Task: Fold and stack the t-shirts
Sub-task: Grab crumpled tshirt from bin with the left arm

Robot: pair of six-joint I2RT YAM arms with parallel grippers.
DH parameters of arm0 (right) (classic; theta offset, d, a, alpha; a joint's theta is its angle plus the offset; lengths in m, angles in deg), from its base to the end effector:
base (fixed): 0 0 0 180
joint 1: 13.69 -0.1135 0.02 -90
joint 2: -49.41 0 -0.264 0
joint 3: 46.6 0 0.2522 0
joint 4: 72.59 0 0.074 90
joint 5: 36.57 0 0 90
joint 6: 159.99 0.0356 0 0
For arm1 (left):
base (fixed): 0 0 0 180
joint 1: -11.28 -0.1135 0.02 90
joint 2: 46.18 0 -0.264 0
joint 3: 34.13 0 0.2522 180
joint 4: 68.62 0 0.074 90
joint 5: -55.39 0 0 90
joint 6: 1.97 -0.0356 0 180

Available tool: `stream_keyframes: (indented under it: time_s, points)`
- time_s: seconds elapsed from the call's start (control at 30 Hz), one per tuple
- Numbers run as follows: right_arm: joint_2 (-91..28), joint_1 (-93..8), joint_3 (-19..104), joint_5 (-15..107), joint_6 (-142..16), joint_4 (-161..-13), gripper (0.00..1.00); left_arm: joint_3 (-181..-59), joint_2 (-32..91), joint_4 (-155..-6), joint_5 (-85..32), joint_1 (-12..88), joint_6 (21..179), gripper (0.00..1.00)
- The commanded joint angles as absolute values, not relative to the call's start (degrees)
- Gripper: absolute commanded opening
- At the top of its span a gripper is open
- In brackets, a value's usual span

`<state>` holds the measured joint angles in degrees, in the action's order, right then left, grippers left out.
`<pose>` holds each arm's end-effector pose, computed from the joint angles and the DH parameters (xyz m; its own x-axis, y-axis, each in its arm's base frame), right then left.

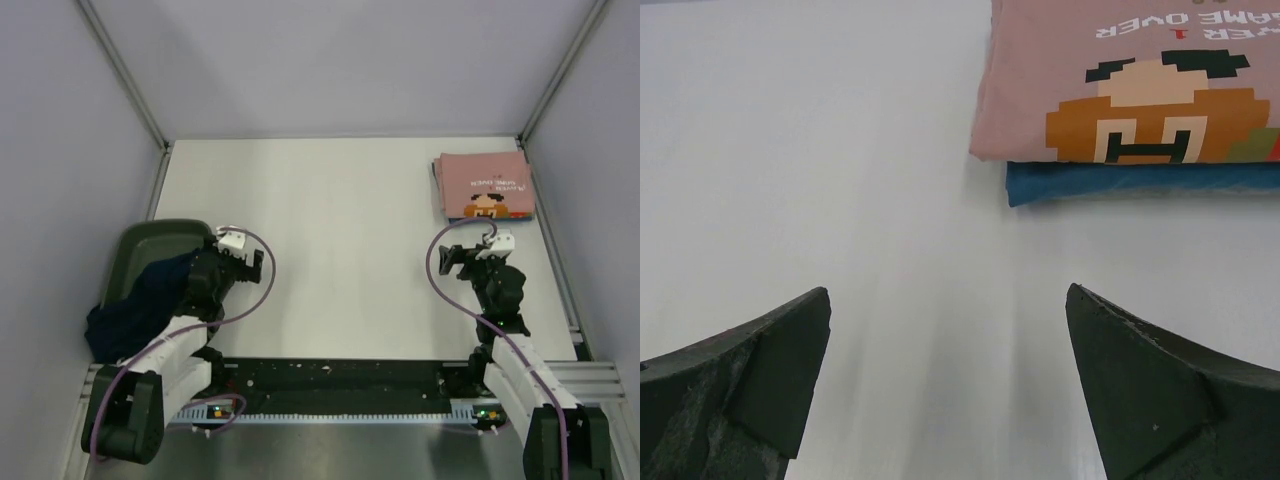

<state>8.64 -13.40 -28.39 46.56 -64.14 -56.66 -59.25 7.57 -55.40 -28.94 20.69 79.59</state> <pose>0.1616 0.0034 0.1765 -0.1265 0.1018 -0.9867 -0.1014 0.9882 0.1150 0.1876 -0.0347 0.1765 -0.2216 0.1848 -0.9575 0.2924 0.9493 0.1155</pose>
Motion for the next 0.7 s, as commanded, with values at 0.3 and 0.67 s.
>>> stream_keyframes:
  time_s: [0.3, 0.67]
  points:
    - [5.12, -13.08, -27.65, 47.37, -63.22, -53.66, 0.99, -96.99, 9.01, -109.14, -41.34, 20.34, 54.12, 0.99]
    - [1.60, -13.08, -25.80, 46.31, -63.57, -53.92, 0.99, -106.16, 35.70, -122.17, -57.57, 2.25, 49.71, 0.95]
